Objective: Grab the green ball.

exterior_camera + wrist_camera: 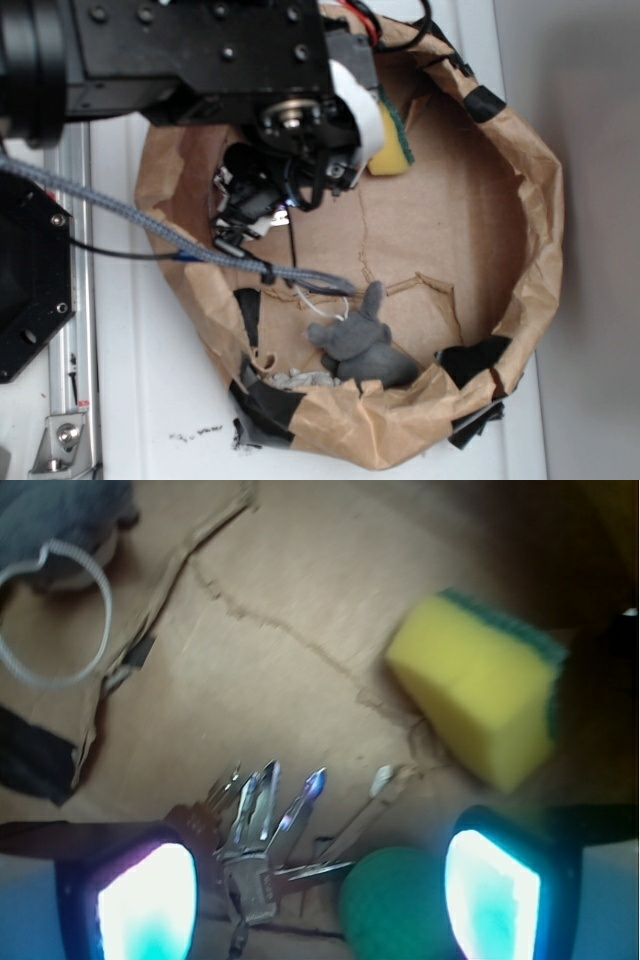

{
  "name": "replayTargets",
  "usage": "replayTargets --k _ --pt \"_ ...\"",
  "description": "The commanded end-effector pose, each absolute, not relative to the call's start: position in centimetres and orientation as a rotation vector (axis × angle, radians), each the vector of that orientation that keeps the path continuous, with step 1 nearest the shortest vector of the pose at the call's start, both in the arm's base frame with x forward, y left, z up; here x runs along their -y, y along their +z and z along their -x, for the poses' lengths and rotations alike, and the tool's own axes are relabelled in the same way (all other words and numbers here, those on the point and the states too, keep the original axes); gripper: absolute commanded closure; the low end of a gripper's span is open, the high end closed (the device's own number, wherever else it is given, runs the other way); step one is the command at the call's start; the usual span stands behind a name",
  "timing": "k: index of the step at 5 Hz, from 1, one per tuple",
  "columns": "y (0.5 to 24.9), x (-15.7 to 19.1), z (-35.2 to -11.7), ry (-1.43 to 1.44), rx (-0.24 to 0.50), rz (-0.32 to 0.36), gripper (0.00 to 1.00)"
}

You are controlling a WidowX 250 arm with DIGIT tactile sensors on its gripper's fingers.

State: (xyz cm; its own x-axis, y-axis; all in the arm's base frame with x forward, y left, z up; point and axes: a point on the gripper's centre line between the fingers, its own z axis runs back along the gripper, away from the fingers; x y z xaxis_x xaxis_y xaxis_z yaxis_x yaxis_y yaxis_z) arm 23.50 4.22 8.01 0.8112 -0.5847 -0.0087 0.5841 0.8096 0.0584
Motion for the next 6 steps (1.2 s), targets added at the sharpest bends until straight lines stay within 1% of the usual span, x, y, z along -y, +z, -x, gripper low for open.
replayTargets --k 1,2,3,4,5,6 --pt "8.4 -5.7 -23.0 -0.639 0.030 -0.060 0.00" --pt "7.0 -6.5 -22.7 -0.713 -0.022 -0.077 0.00" --pt "6.0 -7.8 -22.6 -0.728 -0.075 -0.093 0.00" --pt "5.6 -7.8 -22.8 -0.746 -0.091 -0.120 0.00" --pt "5.6 -8.2 -23.2 -0.757 -0.086 -0.136 0.00" --pt "5.2 -9.6 -23.8 -0.753 -0.083 -0.163 0.00"
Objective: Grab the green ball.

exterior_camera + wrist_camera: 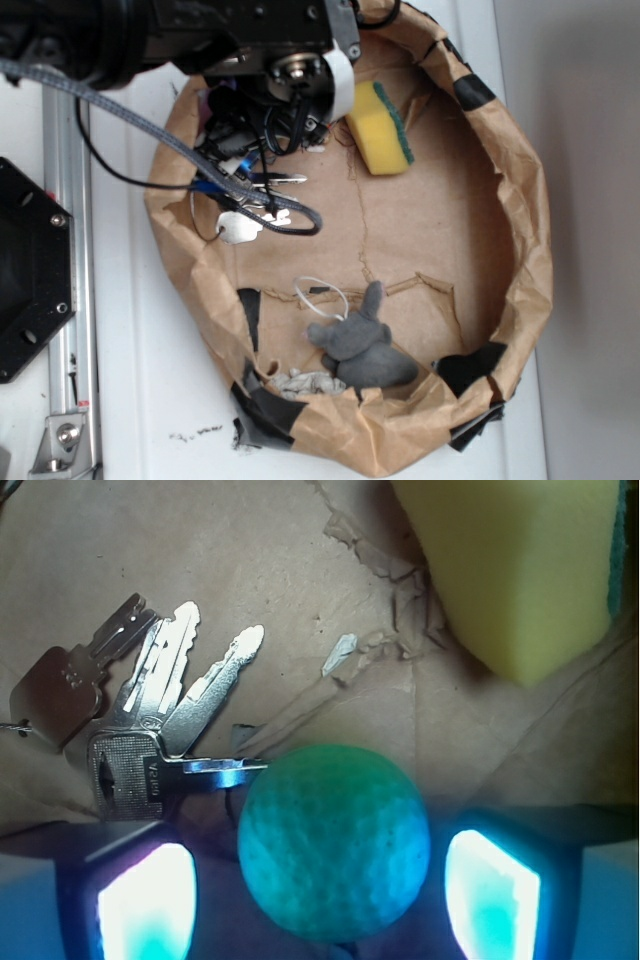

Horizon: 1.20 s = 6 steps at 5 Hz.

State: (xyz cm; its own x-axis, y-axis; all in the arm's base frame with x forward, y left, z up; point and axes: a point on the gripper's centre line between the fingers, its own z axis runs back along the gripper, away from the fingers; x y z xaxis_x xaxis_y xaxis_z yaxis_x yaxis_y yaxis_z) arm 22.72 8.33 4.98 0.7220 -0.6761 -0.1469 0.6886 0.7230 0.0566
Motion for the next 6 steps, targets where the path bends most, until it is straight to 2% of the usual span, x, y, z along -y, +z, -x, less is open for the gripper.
replayTargets --k 1,2,3,6 --pt "3.9 -10.2 -25.1 -0.731 -0.060 -0.175 0.00" --pt "3.8 -9.0 -25.7 -0.723 -0.039 -0.155 0.48" --pt "4.4 -8.4 -25.5 -0.681 -0.001 -0.128 1.00" --pt "6.4 -7.8 -25.2 -0.674 0.043 -0.101 1.00"
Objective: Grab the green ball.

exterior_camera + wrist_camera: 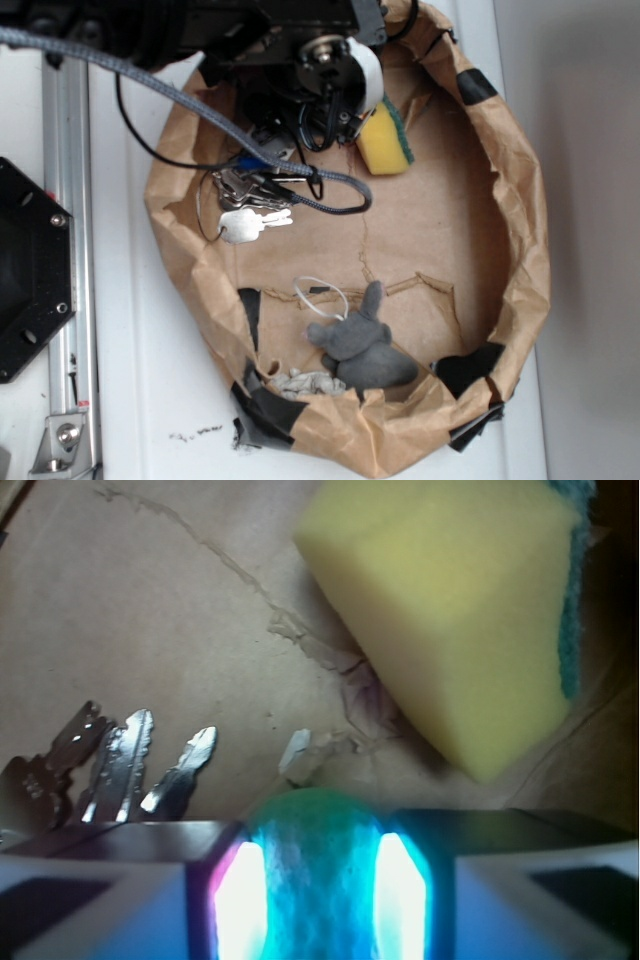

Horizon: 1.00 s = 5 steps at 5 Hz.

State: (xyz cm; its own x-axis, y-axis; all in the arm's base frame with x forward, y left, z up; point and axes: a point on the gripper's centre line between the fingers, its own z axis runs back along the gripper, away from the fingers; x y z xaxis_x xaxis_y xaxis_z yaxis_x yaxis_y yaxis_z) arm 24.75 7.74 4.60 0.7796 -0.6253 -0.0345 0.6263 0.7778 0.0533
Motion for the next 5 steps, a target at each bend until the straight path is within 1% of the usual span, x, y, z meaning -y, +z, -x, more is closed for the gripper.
replayTargets --k 1,2,3,4,5 --pt "7.0 -7.4 -25.3 -0.679 0.056 -0.093 1.00" --pt "7.9 -6.6 -25.6 -0.690 0.075 -0.093 1.00" --pt "10.0 -5.3 -26.2 -0.693 0.123 -0.085 1.00" --pt "14.0 -2.8 -27.3 -0.625 0.205 -0.024 1.00" --pt "17.0 -0.6 -28.8 -0.469 0.246 0.015 1.00"
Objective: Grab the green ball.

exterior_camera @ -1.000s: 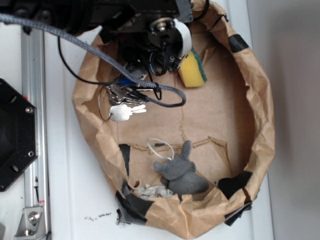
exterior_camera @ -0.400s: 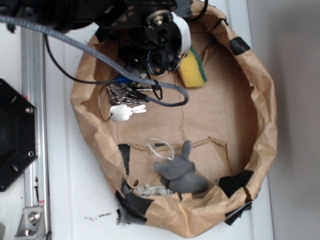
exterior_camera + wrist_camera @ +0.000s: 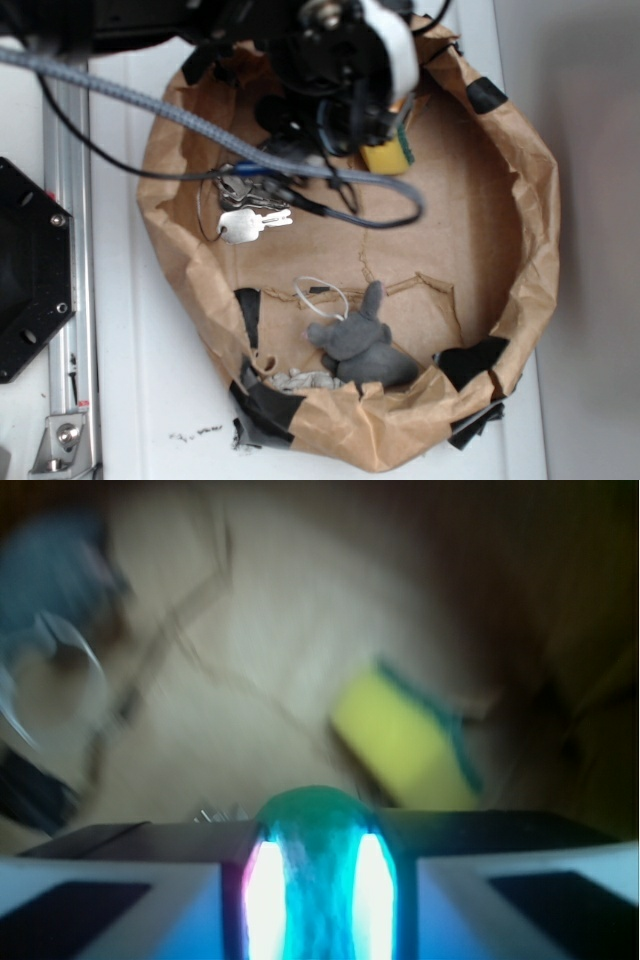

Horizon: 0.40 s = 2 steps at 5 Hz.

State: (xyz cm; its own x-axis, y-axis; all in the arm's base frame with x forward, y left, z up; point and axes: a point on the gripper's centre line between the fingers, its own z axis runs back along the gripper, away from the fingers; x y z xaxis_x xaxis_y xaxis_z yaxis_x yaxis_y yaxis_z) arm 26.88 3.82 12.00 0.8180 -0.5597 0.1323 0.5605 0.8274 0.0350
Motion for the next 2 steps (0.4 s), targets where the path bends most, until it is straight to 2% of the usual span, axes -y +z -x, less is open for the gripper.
replayTargets --k 1,2 --pt "17.27 0.85 -29.34 -0.309 0.141 0.028 1.00" --pt "16.97 0.85 -28.71 -0.196 0.142 0.014 1.00"
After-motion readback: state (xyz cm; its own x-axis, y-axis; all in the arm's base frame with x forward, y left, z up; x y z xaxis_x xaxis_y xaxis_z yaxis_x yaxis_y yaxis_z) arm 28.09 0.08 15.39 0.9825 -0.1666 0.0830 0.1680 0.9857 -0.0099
